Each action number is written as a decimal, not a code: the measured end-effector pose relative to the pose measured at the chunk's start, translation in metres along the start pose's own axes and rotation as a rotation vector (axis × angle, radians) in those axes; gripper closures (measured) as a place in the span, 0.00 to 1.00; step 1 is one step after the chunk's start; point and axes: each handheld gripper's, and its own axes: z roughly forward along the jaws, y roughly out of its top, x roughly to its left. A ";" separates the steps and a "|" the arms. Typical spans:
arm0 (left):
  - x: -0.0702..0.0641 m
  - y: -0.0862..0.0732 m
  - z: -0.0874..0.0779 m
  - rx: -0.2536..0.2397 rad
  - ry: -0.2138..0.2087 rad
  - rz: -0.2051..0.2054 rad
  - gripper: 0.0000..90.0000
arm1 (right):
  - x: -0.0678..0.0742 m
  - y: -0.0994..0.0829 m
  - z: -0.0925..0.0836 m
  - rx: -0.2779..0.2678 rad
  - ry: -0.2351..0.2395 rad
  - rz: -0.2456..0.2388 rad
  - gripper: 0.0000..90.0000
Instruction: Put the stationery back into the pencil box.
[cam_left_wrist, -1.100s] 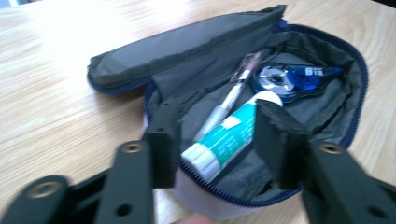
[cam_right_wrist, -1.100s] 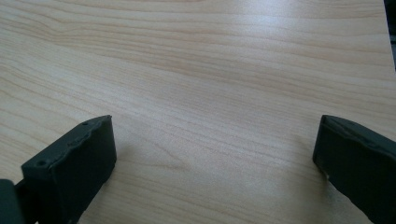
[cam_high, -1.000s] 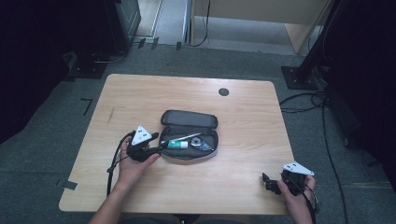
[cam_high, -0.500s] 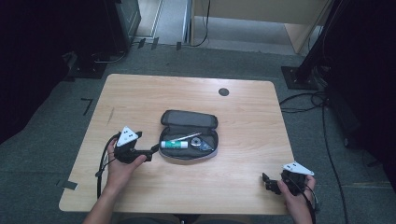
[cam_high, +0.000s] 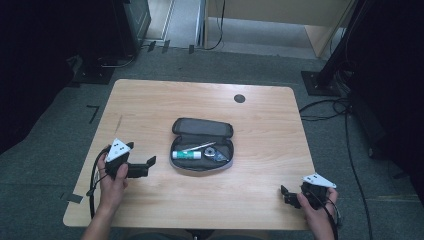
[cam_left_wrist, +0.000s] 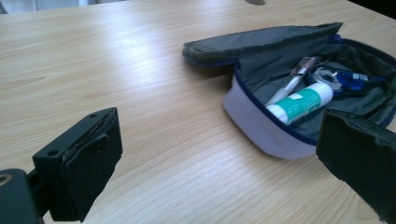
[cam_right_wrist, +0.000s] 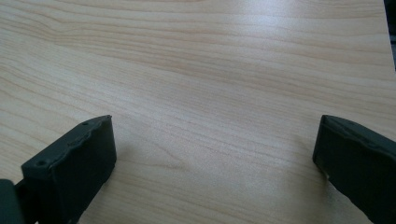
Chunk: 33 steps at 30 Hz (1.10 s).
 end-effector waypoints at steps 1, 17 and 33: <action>0.002 -0.002 -0.003 0.002 0.014 0.000 0.01 | 0.000 0.000 0.000 0.000 0.000 0.000 0.00; 0.022 -0.030 -0.029 0.032 0.094 0.019 0.00 | 0.000 0.000 0.000 -0.001 -0.001 0.001 0.00; 0.048 -0.067 -0.060 0.099 0.208 0.002 0.00 | 0.000 0.000 0.000 0.001 -0.001 0.001 0.00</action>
